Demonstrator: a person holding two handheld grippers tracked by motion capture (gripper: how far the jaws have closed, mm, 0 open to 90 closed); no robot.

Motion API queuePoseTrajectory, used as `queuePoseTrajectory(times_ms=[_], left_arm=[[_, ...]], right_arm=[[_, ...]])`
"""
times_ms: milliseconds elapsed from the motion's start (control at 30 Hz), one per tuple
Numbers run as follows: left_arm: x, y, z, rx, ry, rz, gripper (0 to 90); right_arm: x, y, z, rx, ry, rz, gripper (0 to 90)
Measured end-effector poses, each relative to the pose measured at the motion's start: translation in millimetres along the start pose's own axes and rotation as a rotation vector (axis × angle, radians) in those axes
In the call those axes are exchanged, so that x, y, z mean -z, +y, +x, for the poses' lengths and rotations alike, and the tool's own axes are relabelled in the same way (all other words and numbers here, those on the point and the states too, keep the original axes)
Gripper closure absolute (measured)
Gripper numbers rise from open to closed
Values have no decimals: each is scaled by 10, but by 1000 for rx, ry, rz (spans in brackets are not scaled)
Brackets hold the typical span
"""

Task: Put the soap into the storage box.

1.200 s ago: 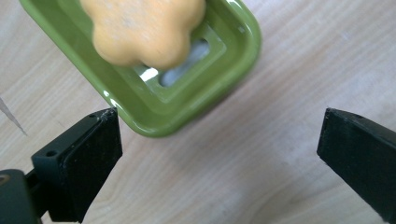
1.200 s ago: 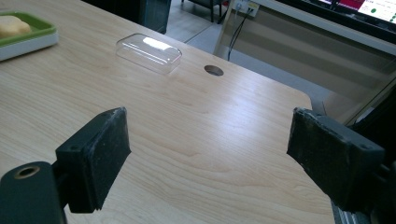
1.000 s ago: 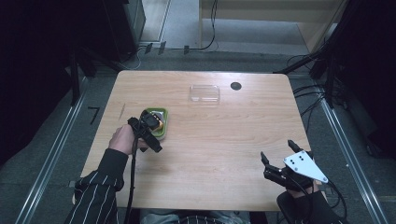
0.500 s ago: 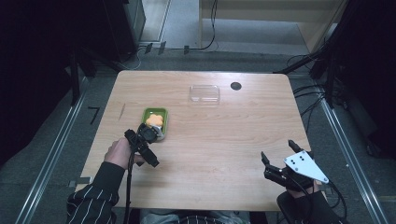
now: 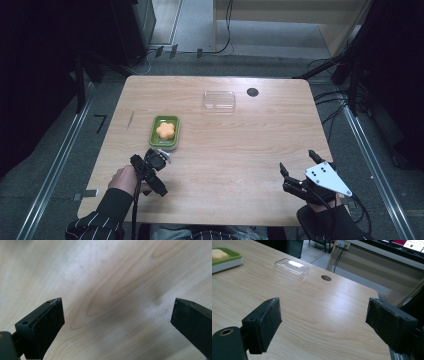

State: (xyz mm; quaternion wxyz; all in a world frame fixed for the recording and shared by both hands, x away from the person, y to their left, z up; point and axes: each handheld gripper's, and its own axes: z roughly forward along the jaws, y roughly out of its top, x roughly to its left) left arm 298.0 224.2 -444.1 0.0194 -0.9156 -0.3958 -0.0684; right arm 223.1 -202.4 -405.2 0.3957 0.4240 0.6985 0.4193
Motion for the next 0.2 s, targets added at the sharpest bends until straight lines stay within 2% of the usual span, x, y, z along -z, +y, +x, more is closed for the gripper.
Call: queuePoseTrajectory(times_ms=[200], left_arm=[[-46, -38, -19, -11, 1, -1, 0]], right_arm=[[-3, -1, -1, -1, 1, -1, 133]])
